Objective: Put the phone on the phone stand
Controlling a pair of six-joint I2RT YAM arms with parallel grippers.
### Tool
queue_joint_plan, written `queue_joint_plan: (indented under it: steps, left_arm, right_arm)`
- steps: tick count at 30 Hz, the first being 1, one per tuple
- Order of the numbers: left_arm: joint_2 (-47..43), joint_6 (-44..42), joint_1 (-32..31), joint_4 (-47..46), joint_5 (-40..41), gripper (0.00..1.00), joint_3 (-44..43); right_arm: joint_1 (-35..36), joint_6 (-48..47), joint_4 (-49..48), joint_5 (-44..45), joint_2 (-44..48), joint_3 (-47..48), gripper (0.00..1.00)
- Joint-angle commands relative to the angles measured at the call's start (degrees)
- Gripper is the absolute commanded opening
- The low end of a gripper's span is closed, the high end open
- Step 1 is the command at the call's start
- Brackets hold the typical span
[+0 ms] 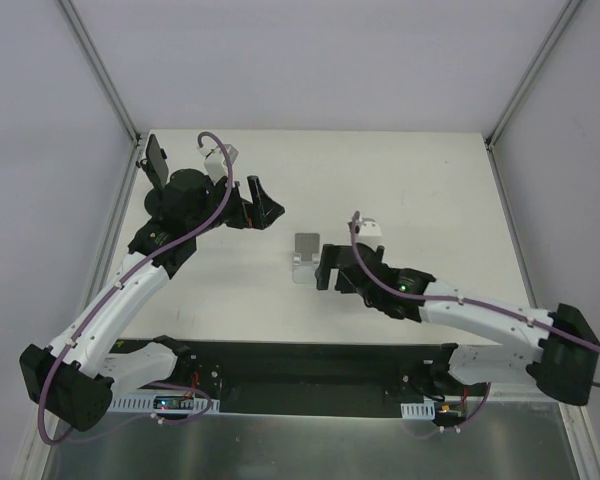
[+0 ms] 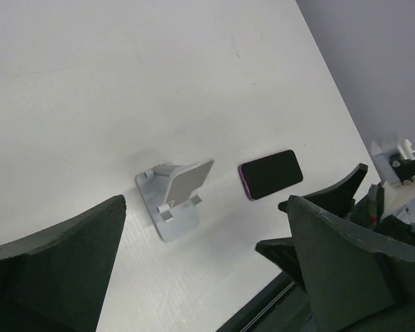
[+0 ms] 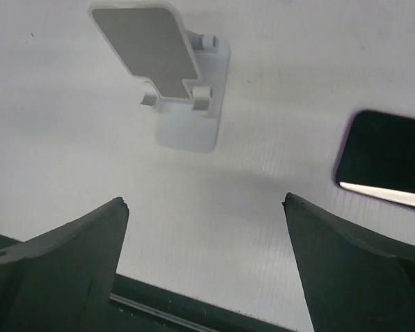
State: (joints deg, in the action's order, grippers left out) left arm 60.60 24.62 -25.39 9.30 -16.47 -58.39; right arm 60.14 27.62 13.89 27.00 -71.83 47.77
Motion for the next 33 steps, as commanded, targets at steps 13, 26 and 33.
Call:
queue_joint_plan:
  steps: [13, 26, 33]
  left_arm:
    - [-2.85, -3.09, 0.60, -1.65, -2.34, 0.99, -0.94]
    - [0.93, -1.68, 0.60, -0.69, -7.35, 0.99, -2.61]
    - [1.19, -3.18, 0.60, -0.25, -4.18, 0.99, -2.16]
  right_arm:
    - [-0.90, 33.03, 21.44, 10.61, 44.49, -25.10, 0.97]
    - [-18.99, 30.03, 27.86, -5.46, 30.09, -18.67, 0.96]
    - [-24.71, 39.53, 28.21, -8.11, 28.50, -22.54, 0.96]
